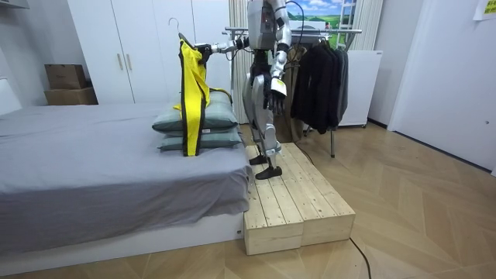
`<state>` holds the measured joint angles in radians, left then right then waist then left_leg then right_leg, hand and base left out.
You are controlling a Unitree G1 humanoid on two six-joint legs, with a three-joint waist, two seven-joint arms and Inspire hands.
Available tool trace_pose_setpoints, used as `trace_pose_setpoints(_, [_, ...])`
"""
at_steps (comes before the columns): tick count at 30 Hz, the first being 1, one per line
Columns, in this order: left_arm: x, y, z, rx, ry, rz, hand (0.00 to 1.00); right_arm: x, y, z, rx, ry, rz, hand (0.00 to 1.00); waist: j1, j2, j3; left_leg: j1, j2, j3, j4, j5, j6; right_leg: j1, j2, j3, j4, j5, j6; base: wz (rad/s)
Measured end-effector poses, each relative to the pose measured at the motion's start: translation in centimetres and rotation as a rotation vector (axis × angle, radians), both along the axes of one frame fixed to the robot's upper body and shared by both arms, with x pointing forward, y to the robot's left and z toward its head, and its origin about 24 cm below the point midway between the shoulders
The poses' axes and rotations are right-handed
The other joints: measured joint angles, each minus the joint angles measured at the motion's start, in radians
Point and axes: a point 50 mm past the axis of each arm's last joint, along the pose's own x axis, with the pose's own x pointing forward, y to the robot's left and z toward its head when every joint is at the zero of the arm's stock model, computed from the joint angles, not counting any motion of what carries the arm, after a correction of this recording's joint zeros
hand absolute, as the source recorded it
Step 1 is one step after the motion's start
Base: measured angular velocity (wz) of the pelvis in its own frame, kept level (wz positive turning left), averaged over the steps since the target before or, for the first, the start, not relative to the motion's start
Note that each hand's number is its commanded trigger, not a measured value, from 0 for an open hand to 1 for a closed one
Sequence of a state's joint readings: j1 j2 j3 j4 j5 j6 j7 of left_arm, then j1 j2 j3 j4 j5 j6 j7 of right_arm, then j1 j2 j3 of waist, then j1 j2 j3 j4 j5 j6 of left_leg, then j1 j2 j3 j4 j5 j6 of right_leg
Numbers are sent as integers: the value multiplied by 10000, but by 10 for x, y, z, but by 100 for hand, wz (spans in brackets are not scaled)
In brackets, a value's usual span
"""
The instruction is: Hang clothes
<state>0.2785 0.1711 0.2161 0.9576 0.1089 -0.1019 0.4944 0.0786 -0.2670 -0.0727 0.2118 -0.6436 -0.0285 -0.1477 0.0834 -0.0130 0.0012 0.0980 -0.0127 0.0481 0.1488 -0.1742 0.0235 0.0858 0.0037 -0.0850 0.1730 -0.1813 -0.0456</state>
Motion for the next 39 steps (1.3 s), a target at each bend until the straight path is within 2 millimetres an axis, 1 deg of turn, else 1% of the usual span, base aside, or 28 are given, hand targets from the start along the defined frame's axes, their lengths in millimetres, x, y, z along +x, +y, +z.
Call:
trace_pose_setpoints(2, [-16,0,-5,-414,596,336,0,0,0,1,-300,16,70,100,17,-78,-9,11,-3,41,-5,0,0,14,-6,-1,-21,0,0,0])
trace_pose_setpoints(5, [-31,-4,-11,-924,1230,529,0,0,0,1,-434,31,101,100,38,-134,-7,2,-5,41,-4,0,0,35,-14,-8,-24,0,0,0])
trace_pose_setpoints(6, [-38,-6,-13,-1180,1523,619,0,1,0,1,-437,19,103,100,35,-174,12,-7,-5,47,-5,0,0,58,-13,-7,-26,0,0,0])
trace_pose_setpoints(8, [-40,-8,-15,-1536,1713,600,0,1,1,1,-286,0,107,100,35,-281,83,-21,-3,44,-5,0,0,73,-13,-6,-40,0,0,0])
trace_pose_setpoints(9, [-40,-9,-15,-1591,1781,544,0,1,1,1,-232,-17,110,100,37,-303,95,-27,-2,44,-5,0,-1,68,-13,-5,-40,-1,1,0])
trace_pose_setpoints(12, [-31,-14,-18,-1947,1833,58,0,6,5,4,-215,-155,244,100,15,-374,79,-173,-5,37,43,0,0,-30,-22,-9,-24,-1,3,2])
trace_pose_setpoints(14, [-16,-17,-19,-2238,1567,-294,0,7,7,4,-223,-175,336,100,22,-429,49,-185,-8,29,61,0,0,-50,-29,-30,-17,-5,9,2])
trace_pose_setpoints(15, [-11,-17,-19,-2307,1450,-373,0,7,8,4,-220,-174,350,100,22,-443,48,-186,-8,27,61,0,0,-50,-28,-33,-16,-6,11,0])
trace_pose_setpoints(17, [5,-20,-19,-2535,1099,-737,0,7,12,3,-227,-136,478,100,22,-472,45,-208,-6,29,43,0,0,-44,-25,-37,-25,-7,12,0])
trace_pose_setpoints(23, [28,-35,-21,-3167,693,-1464,0,10,28,9,-280,-482,995,100,-22,-484,36,-178,-12,64,32,0,0,-72,-17,3,-46,-7,13,-2])
trace_pose_setpoints(28, [28,-39,-22,-3423,701,-1549,0,9,34,8,-139,-507,1086,100,-31,-479,28,-174,-7,53,25,0,0,-63,-19,3,-44,-4,15,-1])
trace_pose_setpoints(32, [17,-39,-24,-3436,983,-1440,0,7,42,3,0,-342,1237,100,-33,-457,24,-153,3,58,24,-1,0,-50,-13,-12,-29,0,13,0])
trace_pose_setpoints(35, [8,-38,-25,-3456,1260,-1317,0,7,43,3,60,-347,1227,100,-42,-407,-6,-153,6,42,27,-12,9,-49,-13,-34,-5,14,16,0])
trace_pose_setpoints(39, [-1,-38,-26,-3472,1592,-1249,0,7,43,3,54,-330,1198,100,-73,-402,-11,-164,14,35,46,-47,24,-43,-11,-67,5,26,19,0])
